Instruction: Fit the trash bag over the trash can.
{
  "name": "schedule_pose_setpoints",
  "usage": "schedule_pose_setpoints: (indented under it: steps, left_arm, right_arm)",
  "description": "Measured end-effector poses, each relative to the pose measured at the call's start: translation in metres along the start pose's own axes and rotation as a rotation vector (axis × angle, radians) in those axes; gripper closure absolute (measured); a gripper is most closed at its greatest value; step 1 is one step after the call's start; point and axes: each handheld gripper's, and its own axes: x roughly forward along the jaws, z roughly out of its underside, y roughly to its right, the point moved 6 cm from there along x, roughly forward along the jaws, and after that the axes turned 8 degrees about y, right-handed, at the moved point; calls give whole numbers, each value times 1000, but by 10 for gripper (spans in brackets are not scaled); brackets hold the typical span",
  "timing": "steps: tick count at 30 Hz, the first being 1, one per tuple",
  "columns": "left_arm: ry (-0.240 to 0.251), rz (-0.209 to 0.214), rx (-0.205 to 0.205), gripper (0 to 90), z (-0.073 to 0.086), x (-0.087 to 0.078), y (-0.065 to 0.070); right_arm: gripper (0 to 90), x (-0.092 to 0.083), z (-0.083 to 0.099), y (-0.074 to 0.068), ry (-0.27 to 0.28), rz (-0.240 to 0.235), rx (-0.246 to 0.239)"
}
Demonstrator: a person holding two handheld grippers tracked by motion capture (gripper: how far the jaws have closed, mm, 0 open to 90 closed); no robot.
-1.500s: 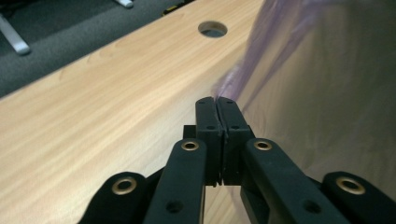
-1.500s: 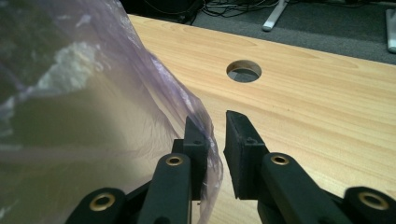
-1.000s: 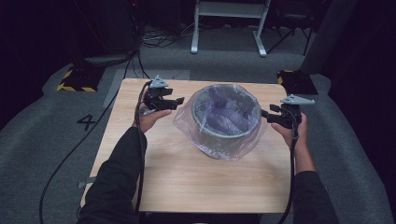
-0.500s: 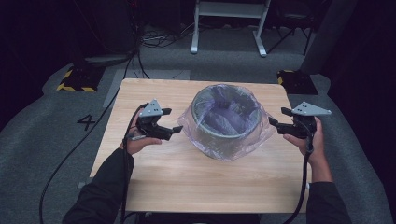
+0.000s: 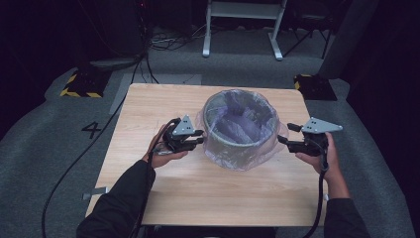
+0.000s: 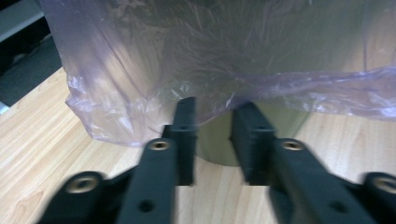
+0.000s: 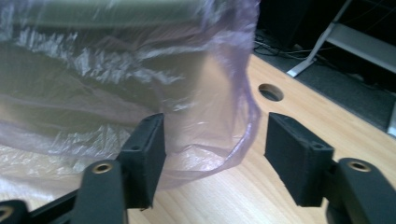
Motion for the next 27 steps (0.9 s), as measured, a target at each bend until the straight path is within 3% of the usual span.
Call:
schedule_pose_setpoints:
  steps: [3,6,10,14,21,27]
  left_arm:
    - [16,11,-7,884,2,4,0]
    - [11,15,-13,899,5,8,-1]
    - [-18,12,-19,899,14,15,-4]
    - [-27,16,-39,899,23,18,-4]
    - [-2,13,-60,900,34,22,-2]
    - [-29,1,-54,900,40,25,-3]
  right_arm:
    - [494,8,4,-9,15,-69,33]
    - [625,15,8,-18,13,-90,21]
    - [787,23,12,-24,29,-103,31]
    - [887,28,18,-25,24,-91,45]
    - [900,34,32,-19,8,-65,93]
    - [900,39,43,-17,-17,-65,122]
